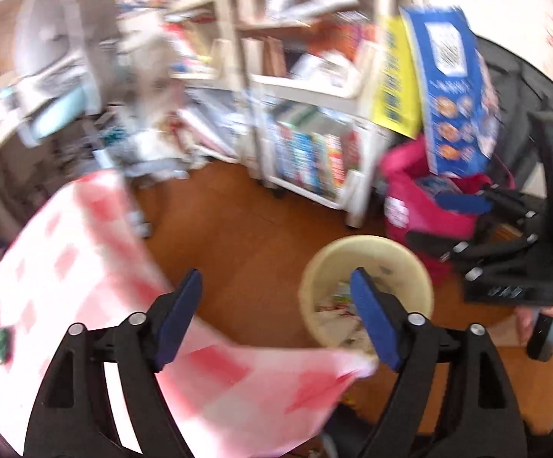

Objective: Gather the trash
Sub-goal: 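Carry both tissues over the yellow bin and open both grippers, then move both open grippers back over the table, then grasp the orange piece with the left gripper while the right grasps the green plush toy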

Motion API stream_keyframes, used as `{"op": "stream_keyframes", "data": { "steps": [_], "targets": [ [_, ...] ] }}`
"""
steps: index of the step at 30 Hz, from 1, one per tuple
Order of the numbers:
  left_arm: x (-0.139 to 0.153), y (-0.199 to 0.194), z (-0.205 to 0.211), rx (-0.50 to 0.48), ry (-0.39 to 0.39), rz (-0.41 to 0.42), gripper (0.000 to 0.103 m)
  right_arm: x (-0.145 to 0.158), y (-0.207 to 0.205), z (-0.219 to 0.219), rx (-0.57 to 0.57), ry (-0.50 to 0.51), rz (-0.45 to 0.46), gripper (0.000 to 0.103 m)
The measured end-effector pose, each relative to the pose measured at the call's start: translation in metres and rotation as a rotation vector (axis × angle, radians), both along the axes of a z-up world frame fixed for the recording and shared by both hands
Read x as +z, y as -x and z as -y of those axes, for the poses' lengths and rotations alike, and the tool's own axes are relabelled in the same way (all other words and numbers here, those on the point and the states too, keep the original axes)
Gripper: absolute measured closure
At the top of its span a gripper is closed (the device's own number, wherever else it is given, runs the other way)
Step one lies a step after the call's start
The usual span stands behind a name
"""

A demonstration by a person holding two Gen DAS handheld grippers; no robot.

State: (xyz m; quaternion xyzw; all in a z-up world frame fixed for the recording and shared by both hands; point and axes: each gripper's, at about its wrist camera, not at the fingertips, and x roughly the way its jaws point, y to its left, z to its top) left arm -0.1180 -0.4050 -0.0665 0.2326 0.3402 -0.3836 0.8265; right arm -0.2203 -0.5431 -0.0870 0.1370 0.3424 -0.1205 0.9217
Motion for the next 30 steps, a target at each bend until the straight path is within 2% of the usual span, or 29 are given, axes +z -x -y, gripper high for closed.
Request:
{"op": "stream_keyframes", "data": {
  "steps": [3,7,11,14,17,20,22,24,27,30],
  "targets": [
    [0.022,-0.025,-0.063,0.138,0.033,0.044,0.022,0.027,-0.028,-0.032,0.085,0.034,0.038,0.031],
    [0.043,-0.076,-0.167,0.386,0.068,0.086,0.022,0.054,-0.076,-0.084,0.237,0.074,0.052,0.031],
    [0.05,-0.148,-0.283,0.678,0.156,0.037,0.022,0.061,-0.147,-0.158,0.437,0.082,0.024,0.031],
    [0.042,-0.197,-0.352,0.828,0.234,-0.029,0.022,0.054,-0.203,-0.217,0.571,0.065,-0.019,0.031],
    [0.027,-0.235,-0.383,0.87,0.271,-0.111,0.022,0.043,-0.247,-0.274,0.695,0.125,-0.066,0.031],
    [0.013,-0.264,-0.385,0.822,0.222,-0.126,0.023,0.033,-0.278,-0.314,0.762,0.142,-0.071,0.031],
    [-0.001,-0.282,-0.382,0.8,0.178,-0.143,0.025,0.026,-0.289,-0.331,0.774,0.116,-0.065,0.031],
    [-0.013,-0.297,-0.379,0.799,0.157,-0.18,0.032,0.016,-0.302,-0.342,0.79,0.093,-0.072,0.031],
    [-0.029,-0.313,-0.378,0.801,0.136,-0.214,0.037,0.008,-0.313,-0.359,0.818,0.108,-0.084,0.031],
    [-0.037,-0.323,-0.375,0.781,0.106,-0.222,0.038,0.003,-0.33,-0.366,0.821,0.091,-0.09,0.031]
  ]
}}
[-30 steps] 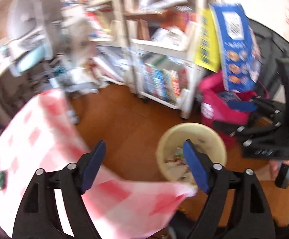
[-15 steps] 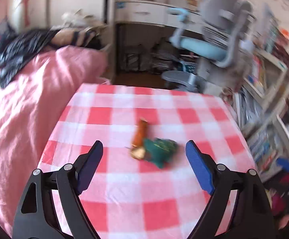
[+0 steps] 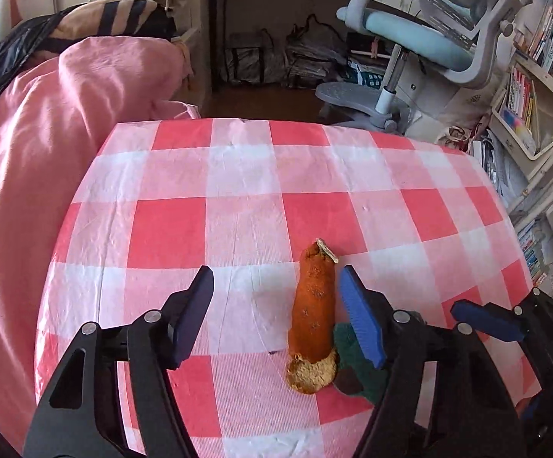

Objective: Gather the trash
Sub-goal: 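Grasp the orange piece with the left gripper while the right grasps the green plush toy, then carry orange piece and green toy over the yellow bin and open both grippers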

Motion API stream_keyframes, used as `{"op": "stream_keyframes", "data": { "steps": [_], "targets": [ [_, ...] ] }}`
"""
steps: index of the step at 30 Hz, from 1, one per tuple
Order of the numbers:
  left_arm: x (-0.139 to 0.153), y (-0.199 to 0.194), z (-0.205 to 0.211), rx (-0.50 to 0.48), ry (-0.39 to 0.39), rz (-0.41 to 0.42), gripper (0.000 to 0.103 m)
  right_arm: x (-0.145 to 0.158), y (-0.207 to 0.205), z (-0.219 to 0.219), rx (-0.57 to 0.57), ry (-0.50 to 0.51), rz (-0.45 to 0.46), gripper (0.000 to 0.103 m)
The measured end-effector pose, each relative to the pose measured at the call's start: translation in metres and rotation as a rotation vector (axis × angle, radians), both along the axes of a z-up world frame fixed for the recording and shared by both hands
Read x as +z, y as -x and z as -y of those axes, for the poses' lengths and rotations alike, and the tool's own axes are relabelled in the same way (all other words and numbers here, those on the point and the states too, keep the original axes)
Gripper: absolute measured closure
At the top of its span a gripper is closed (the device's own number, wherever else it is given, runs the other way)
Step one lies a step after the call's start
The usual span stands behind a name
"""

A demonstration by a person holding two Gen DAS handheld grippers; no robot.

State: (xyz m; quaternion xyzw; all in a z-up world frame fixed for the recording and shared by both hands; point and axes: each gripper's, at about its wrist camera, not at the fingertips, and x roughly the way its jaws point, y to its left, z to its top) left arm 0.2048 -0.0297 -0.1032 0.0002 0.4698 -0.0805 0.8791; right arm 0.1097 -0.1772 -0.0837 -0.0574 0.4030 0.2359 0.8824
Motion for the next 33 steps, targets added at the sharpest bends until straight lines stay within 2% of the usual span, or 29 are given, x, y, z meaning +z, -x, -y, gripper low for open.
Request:
{"op": "stream_keyframes", "data": {
  "steps": [4,6,7,8,9,16,20,23,27,33],
  "targets": [
    [-0.011,-0.009,0.008,-0.029,-0.021,-0.019,0.042,-0.01,-0.013,-0.009,0.014,0.001,-0.025,0.031],
    [-0.014,-0.008,0.011,-0.039,-0.03,-0.019,0.05,-0.015,-0.015,-0.014,0.031,0.017,-0.041,0.039],
    [-0.014,-0.009,0.013,-0.045,-0.037,-0.017,0.056,-0.016,-0.013,-0.014,0.04,0.017,-0.046,0.044],
    [-0.014,-0.008,0.013,-0.048,-0.04,-0.017,0.066,-0.014,-0.011,-0.014,0.053,0.013,-0.052,0.047],
    [-0.013,-0.008,0.013,-0.05,-0.029,-0.023,0.081,-0.013,-0.008,-0.013,0.064,0.017,-0.058,0.05],
    [-0.002,0.017,0.002,-0.048,0.017,-0.015,0.085,-0.004,0.021,0.008,0.078,0.05,-0.071,0.054],
    [0.021,0.049,0.012,-0.096,0.053,0.026,0.086,0.02,0.054,0.039,0.05,0.062,-0.023,0.054],
    [0.042,0.08,0.042,-0.188,0.067,0.065,0.086,0.044,0.089,0.078,-0.002,0.067,0.033,0.053],
    [0.061,0.134,0.106,-0.339,0.107,0.095,0.085,0.062,0.148,0.157,-0.148,0.043,0.064,0.053],
    [0.068,0.231,0.244,-0.668,0.132,0.077,0.085,0.051,0.241,0.279,-0.424,-0.005,0.022,0.052]
  ]
}}
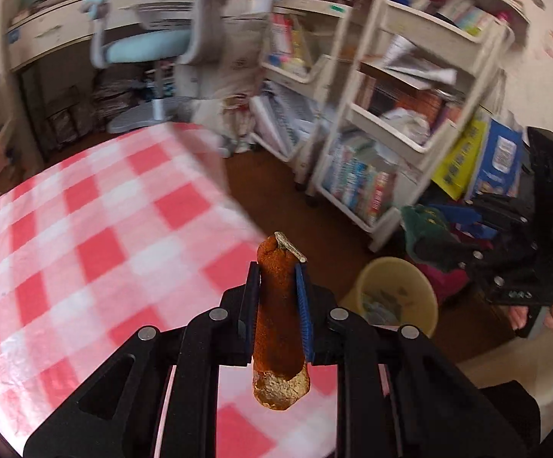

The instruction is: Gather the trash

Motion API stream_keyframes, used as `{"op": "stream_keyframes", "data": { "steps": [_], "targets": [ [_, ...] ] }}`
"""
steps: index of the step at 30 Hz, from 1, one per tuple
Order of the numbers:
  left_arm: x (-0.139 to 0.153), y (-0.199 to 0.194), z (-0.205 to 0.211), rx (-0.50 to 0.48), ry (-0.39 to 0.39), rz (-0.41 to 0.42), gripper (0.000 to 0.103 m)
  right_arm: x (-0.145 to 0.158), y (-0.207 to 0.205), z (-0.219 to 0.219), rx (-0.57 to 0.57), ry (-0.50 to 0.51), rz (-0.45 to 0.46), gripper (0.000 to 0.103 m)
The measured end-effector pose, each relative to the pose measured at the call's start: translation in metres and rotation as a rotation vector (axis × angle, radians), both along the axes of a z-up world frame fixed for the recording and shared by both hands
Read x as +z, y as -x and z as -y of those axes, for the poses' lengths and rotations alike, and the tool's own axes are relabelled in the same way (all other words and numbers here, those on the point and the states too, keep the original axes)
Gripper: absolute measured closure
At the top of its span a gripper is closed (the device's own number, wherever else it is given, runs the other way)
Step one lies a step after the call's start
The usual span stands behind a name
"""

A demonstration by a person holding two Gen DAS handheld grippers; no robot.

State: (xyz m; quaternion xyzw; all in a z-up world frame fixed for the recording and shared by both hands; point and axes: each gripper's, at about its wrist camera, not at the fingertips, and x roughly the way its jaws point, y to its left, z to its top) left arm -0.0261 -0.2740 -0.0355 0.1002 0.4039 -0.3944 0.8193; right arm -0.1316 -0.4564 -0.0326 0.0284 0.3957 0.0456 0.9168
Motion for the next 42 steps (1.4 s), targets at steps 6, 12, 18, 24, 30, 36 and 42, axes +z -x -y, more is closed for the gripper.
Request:
{"op": "stream_keyframes", "data": {
  "steps": [6,12,18,24,30,36,42],
  "targets": [
    [-0.031,0.067,0.134,-0.228,-0.036,-0.061,0.085,-0.051,0.062,0.072,-0.183,-0.009,-0.085,0.05],
    [-0.092,0.086,0.222,-0.337,-0.119,-0.176,0.07,-0.102,0.081,0.113,-0.314,-0.016,-0.178,0.041],
    [-0.062,0.098,0.194,-0.174,-0.133,0.008,0.04,-0.085,0.098,0.123,-0.383,-0.096,-0.097,0.038],
    [-0.008,0.097,0.102,0.081,-0.11,0.202,0.015,-0.027,0.087,0.079,-0.321,-0.113,0.073,0.028],
    [0.041,0.083,-0.017,0.324,-0.098,0.308,0.008,0.041,0.045,-0.004,-0.245,-0.098,0.265,0.012],
    [0.062,0.063,-0.122,0.51,-0.087,0.339,0.008,0.05,0.01,-0.082,-0.211,-0.104,0.361,0.008],
    [0.059,0.04,-0.195,0.622,0.03,0.232,0.007,0.052,-0.019,-0.122,-0.145,-0.043,0.331,0.008]
  ]
}}
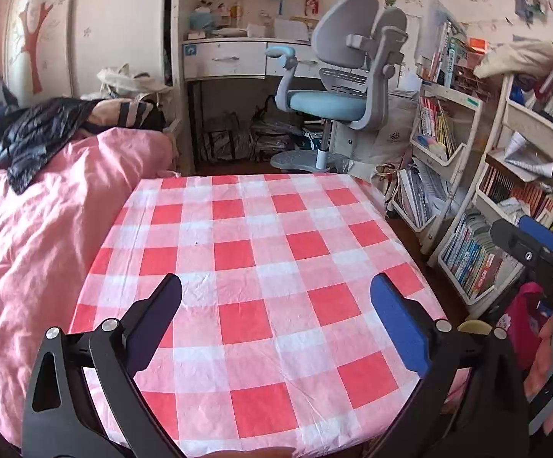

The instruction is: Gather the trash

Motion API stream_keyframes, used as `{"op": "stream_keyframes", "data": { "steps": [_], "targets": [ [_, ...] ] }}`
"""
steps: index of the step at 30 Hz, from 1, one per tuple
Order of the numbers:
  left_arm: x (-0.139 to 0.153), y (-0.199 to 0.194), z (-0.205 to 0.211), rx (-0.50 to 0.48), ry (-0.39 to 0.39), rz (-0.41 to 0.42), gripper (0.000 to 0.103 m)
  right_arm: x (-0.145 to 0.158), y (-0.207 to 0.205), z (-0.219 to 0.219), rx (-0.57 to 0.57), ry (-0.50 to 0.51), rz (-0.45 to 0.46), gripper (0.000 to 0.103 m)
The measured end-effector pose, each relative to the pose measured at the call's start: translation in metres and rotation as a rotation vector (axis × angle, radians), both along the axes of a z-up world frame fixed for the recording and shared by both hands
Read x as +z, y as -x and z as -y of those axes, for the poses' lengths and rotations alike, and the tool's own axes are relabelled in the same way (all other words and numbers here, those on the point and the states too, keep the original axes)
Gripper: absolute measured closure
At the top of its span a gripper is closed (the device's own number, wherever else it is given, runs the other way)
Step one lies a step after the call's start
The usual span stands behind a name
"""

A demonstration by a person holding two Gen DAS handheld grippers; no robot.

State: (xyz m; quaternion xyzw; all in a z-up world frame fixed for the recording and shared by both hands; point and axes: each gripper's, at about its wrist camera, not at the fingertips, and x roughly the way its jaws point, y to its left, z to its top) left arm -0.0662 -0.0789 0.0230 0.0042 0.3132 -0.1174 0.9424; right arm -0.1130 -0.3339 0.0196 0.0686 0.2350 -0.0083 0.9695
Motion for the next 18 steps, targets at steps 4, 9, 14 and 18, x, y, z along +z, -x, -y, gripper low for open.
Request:
{"op": "stream_keyframes", "data": {
  "steps": [4,9,14,18],
  "targets": [
    [0.006,0.008,-0.023,0.038,0.061,0.105,0.007,-0.004,-0.012,-0.023,0.03,0.029,-0.005,0.008],
    [0.013,0.009,-0.031,0.072,0.053,0.132,0.007,-0.006,-0.014,-0.044,0.056,0.114,0.012,0.008],
    [0.019,0.01,-0.026,0.073,-0.072,0.157,0.007,-0.009,-0.019,-0.051,0.061,0.153,-0.02,0.008],
    [0.015,0.005,-0.037,0.067,-0.063,0.094,0.007,-0.005,-0.016,-0.054,0.028,0.173,0.004,0.008]
  ]
}}
